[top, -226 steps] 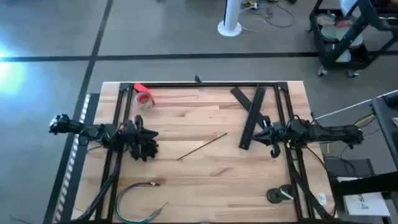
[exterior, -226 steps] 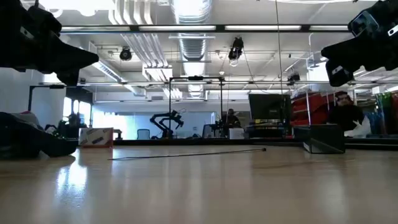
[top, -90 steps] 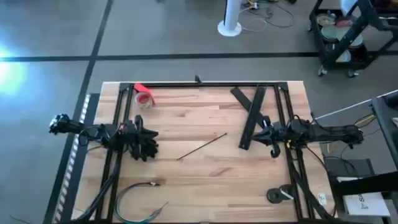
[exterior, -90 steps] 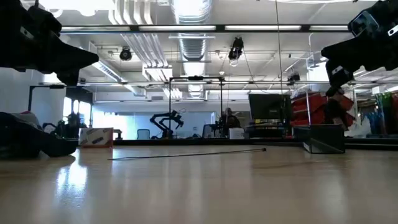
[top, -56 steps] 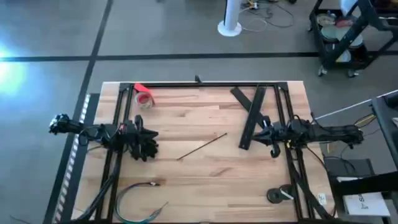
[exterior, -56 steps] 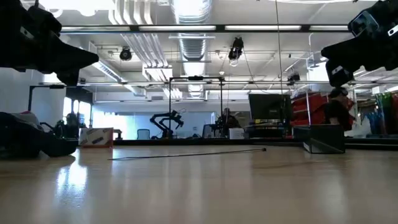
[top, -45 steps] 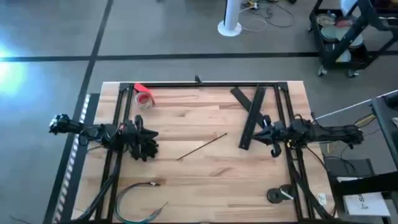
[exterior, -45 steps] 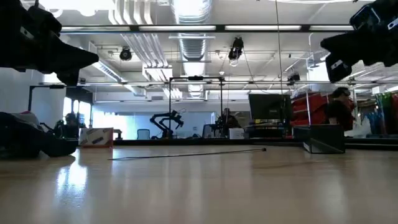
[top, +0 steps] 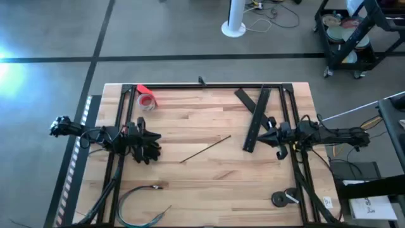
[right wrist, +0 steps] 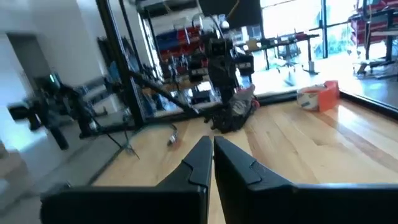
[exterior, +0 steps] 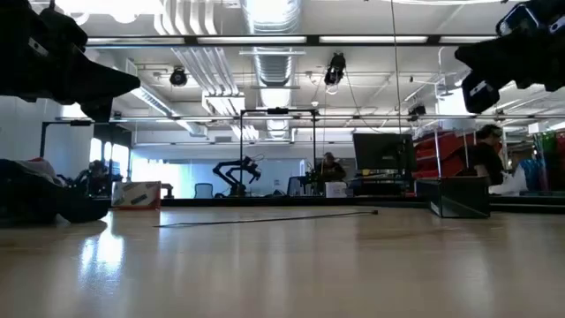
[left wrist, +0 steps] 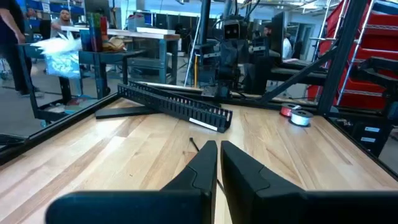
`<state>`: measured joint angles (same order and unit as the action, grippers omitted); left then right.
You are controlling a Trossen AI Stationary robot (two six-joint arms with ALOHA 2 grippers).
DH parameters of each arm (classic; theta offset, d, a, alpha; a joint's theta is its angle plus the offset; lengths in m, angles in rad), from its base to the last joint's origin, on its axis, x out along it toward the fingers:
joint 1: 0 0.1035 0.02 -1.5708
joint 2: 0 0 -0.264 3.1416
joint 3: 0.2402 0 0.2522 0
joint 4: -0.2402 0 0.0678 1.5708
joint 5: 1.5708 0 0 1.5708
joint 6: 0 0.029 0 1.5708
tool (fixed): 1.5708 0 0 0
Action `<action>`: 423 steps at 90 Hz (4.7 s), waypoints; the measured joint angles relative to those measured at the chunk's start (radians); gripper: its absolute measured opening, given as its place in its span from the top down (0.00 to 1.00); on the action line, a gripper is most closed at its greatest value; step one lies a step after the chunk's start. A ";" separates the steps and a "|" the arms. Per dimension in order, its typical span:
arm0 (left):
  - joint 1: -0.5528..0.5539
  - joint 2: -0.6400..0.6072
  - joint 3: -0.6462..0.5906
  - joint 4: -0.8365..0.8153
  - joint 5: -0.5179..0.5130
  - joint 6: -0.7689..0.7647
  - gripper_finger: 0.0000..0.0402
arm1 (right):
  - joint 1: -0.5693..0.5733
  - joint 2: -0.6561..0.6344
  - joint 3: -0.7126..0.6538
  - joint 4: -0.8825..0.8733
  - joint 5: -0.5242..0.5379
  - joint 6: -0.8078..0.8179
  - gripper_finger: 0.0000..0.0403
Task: Ziptie cables
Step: Wrap the zip tie around the cable bundle
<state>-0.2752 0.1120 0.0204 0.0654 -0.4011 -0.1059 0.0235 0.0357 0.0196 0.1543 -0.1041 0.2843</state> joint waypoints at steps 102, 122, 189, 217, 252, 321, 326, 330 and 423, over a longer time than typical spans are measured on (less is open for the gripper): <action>0.000 0.000 0.000 0.224 0.000 0.015 0.98 | -0.141 1.297 0.711 -0.300 0.095 -0.449 0.59; 0.000 0.000 0.000 0.287 0.000 0.066 0.98 | -0.168 1.527 0.847 -0.522 0.104 -0.522 0.60; 0.000 0.385 -0.002 0.493 0.060 -0.074 0.98 | -0.194 1.760 0.978 -0.692 0.110 -0.718 0.96; 0.000 0.699 -0.002 0.751 -0.051 -0.091 0.98 | -0.193 1.661 0.985 -0.719 0.156 -0.693 0.99; 0.023 1.141 0.234 0.845 -0.133 -0.017 0.92 | -0.172 1.496 0.989 -0.696 0.130 -0.654 1.00; 0.088 1.400 0.671 0.083 -0.086 -0.088 0.71 | -0.167 1.743 0.943 -0.535 0.167 -0.599 1.00; 0.088 1.389 0.671 0.039 -0.085 -0.104 0.72 | -0.162 1.761 0.949 -0.534 0.143 -0.576 1.00; 0.088 1.381 0.670 0.019 -0.085 -0.114 0.73 | -0.148 1.773 0.956 -0.535 0.143 -0.563 1.00; 0.088 1.363 0.650 0.074 -0.086 -0.125 0.81 | -0.547 1.639 0.965 -0.623 0.224 -0.324 1.00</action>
<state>-0.1875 1.4746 0.6708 0.1397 -0.4867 -0.2305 -0.5232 1.6750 0.9844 -0.4685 0.1196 -0.0401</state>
